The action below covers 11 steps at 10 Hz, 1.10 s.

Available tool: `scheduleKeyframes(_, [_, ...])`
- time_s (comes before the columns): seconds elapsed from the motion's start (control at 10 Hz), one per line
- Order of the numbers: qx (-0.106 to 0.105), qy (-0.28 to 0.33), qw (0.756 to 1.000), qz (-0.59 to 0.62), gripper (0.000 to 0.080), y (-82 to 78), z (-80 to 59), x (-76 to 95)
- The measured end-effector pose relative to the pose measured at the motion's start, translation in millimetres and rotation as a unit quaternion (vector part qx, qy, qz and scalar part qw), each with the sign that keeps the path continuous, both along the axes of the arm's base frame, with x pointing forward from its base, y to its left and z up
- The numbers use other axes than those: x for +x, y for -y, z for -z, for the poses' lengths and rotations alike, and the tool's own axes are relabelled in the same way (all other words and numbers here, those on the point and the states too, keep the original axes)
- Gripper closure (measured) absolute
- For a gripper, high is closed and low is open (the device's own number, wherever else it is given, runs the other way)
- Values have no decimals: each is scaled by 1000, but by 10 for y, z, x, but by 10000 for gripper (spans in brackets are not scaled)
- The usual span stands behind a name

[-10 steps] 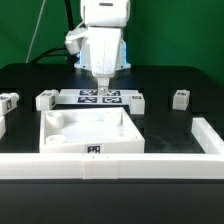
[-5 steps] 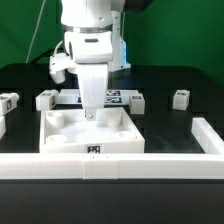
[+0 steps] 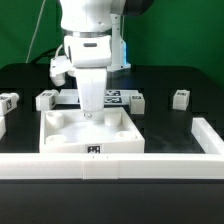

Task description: Assemble one leg

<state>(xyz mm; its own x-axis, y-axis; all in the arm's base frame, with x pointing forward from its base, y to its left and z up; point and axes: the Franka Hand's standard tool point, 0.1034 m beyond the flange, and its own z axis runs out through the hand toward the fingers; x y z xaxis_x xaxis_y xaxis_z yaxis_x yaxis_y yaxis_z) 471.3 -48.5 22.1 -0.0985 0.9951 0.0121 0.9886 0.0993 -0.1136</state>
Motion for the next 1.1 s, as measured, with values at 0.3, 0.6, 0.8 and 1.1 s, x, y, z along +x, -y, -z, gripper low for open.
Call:
scheduleKeyframes(0.3, [0,0,1000,0,732,0,0,-1])
scheduleKeyframes(0.6, [0,0,1000,0,742,1,0,-1])
scheduleKeyframes(0.8, [0,0,1000,0,742,1,0,-1])
scheduleKeyframes(1.1, [-1,2,1000,30,742,-201,-1,15])
